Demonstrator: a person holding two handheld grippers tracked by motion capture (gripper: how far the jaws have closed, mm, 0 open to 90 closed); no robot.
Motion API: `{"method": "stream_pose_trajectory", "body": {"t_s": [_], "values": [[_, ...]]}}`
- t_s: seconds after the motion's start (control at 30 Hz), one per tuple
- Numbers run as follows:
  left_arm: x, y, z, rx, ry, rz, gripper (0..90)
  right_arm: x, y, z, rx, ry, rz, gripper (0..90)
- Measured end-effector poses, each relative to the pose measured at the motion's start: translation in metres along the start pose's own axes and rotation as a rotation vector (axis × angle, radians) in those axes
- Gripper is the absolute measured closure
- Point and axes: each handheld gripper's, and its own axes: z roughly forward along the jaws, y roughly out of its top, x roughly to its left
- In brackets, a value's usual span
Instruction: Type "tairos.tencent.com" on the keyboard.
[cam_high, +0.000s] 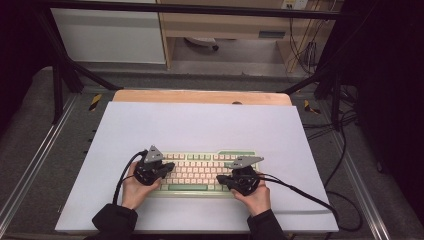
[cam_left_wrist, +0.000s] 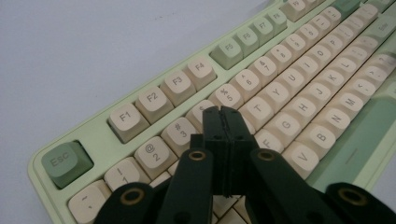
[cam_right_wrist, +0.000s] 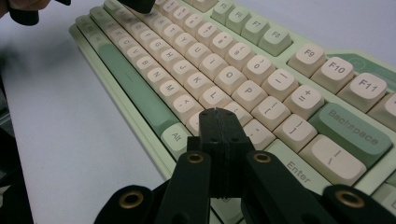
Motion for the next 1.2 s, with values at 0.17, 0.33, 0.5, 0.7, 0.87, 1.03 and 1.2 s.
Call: {"method": "stream_pose_trajectory", "body": {"t_s": [0.17, 0.33, 0.5, 0.7, 0.87, 1.03, 1.2], "values": [[0.0, -0.001, 0.002, 0.007, 0.002, 0.002, 89.5, 0.0, 0.0, 0.0, 0.001, 0.0, 0.001, 90.0], [0.0, -0.002, 0.003, 0.002, 0.002, 0.003, 89.6, 0.0, 0.0, 0.0, 0.001, 0.0, 0.0, 90.0], [0.0, -0.004, 0.005, 0.007, 0.003, 0.007, 89.6, 0.0, 0.0, 0.001, 0.002, 0.0, -0.002, 90.0], [-0.002, -0.004, 0.003, -0.001, -0.001, 0.008, 89.6, 0.0, 0.0, 0.001, 0.0, 0.001, -0.002, 90.0], [-0.002, -0.003, -0.004, -0.017, -0.013, 0.006, 89.7, 0.001, 0.0, -0.001, -0.006, 0.002, -0.001, 90.0], [-0.004, -0.005, -0.011, -0.025, -0.018, 0.012, 89.7, 0.001, 0.001, -0.002, -0.016, 0.005, 0.002, 90.0], [-0.003, -0.011, -0.019, -0.032, -0.022, 0.011, 89.4, 0.002, 0.002, -0.002, -0.015, 0.008, 0.004, 90.0]]}}
